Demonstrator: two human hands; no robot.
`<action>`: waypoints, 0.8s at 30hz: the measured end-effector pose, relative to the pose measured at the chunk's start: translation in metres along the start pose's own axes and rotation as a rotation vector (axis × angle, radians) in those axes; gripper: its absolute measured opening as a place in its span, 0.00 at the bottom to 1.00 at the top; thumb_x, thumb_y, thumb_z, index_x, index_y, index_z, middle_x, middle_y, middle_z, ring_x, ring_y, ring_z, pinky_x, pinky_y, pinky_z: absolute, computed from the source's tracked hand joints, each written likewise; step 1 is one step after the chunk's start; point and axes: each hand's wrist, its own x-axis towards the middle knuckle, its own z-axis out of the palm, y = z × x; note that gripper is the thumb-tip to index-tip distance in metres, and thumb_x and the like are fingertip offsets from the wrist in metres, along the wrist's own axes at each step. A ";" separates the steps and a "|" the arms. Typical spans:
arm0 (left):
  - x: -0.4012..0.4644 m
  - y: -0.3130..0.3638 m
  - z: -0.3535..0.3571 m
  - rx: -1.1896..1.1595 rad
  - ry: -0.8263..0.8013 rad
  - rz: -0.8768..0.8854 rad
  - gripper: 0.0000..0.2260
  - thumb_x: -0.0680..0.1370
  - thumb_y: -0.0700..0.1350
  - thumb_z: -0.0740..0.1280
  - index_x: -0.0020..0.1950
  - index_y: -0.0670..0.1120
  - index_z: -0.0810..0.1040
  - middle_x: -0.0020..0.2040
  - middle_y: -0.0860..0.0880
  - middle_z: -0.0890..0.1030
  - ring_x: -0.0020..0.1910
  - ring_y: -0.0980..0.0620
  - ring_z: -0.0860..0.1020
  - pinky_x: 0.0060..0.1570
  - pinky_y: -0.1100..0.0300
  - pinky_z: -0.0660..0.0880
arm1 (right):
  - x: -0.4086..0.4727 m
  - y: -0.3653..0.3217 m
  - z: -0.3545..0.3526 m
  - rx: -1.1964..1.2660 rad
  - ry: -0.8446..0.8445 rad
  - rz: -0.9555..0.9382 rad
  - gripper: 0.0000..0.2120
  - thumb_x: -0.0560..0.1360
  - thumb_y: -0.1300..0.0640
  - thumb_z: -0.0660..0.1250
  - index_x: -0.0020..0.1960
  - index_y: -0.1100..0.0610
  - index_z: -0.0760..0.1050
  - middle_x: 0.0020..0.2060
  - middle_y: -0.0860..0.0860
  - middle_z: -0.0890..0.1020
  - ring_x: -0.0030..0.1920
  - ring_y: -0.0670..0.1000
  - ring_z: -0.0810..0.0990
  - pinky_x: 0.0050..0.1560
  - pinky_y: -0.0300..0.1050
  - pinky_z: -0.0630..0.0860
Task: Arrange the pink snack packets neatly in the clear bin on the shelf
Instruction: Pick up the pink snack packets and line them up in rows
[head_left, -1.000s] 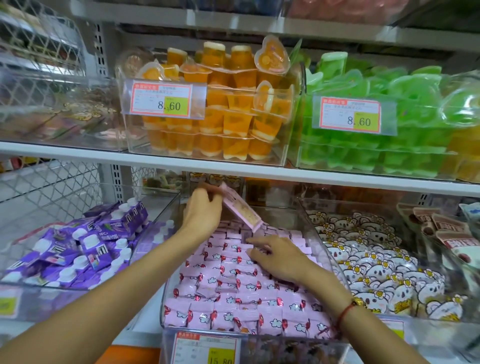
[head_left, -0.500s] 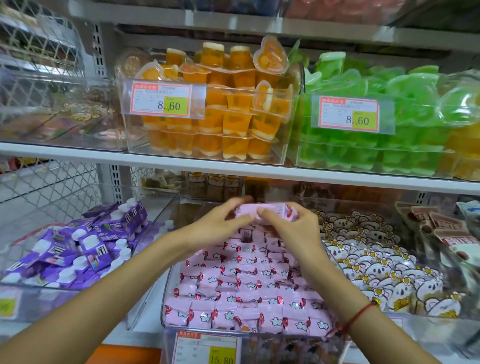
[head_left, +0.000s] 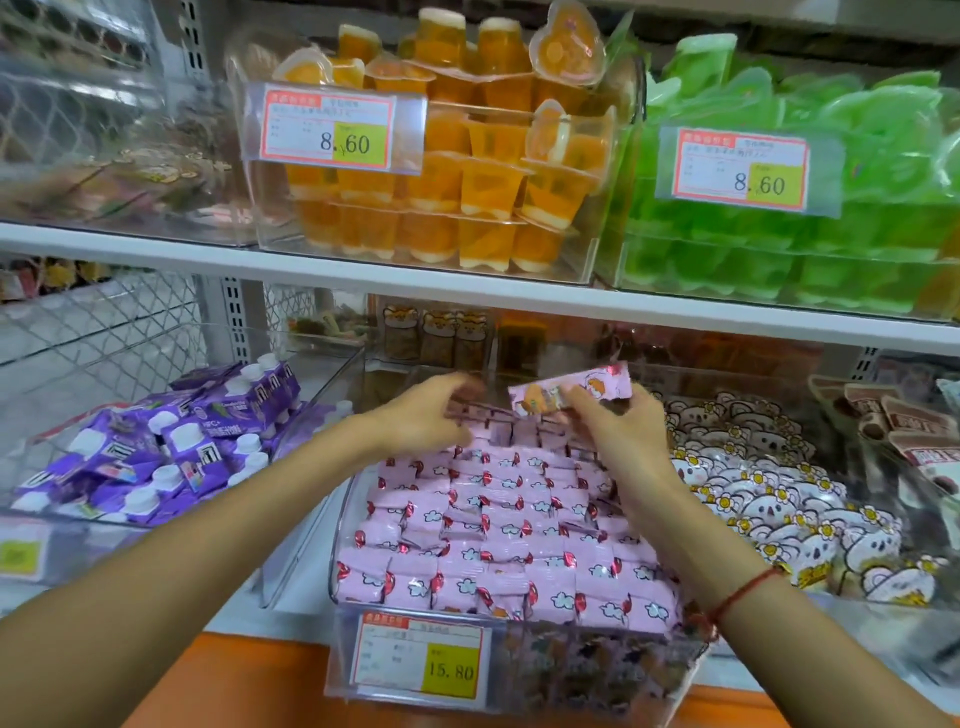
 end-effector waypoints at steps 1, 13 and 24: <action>0.002 0.001 0.000 0.089 -0.032 -0.019 0.24 0.76 0.33 0.63 0.71 0.44 0.66 0.69 0.46 0.70 0.65 0.52 0.70 0.51 0.72 0.69 | 0.003 0.001 0.000 -0.007 0.025 0.028 0.14 0.75 0.56 0.68 0.58 0.61 0.74 0.46 0.56 0.83 0.49 0.56 0.82 0.55 0.52 0.78; 0.007 -0.014 0.000 0.755 -0.133 -0.031 0.16 0.82 0.46 0.55 0.69 0.55 0.70 0.70 0.52 0.69 0.67 0.47 0.68 0.59 0.52 0.69 | 0.035 -0.005 0.018 -0.750 -0.266 -0.301 0.16 0.73 0.59 0.71 0.55 0.54 0.65 0.39 0.47 0.75 0.35 0.44 0.75 0.29 0.31 0.68; 0.003 -0.015 -0.004 0.670 -0.131 -0.032 0.18 0.82 0.43 0.54 0.70 0.55 0.69 0.70 0.53 0.70 0.67 0.50 0.69 0.60 0.53 0.69 | 0.037 0.018 0.047 -1.010 -0.474 -0.222 0.17 0.77 0.61 0.66 0.65 0.60 0.74 0.55 0.59 0.81 0.49 0.55 0.79 0.52 0.46 0.76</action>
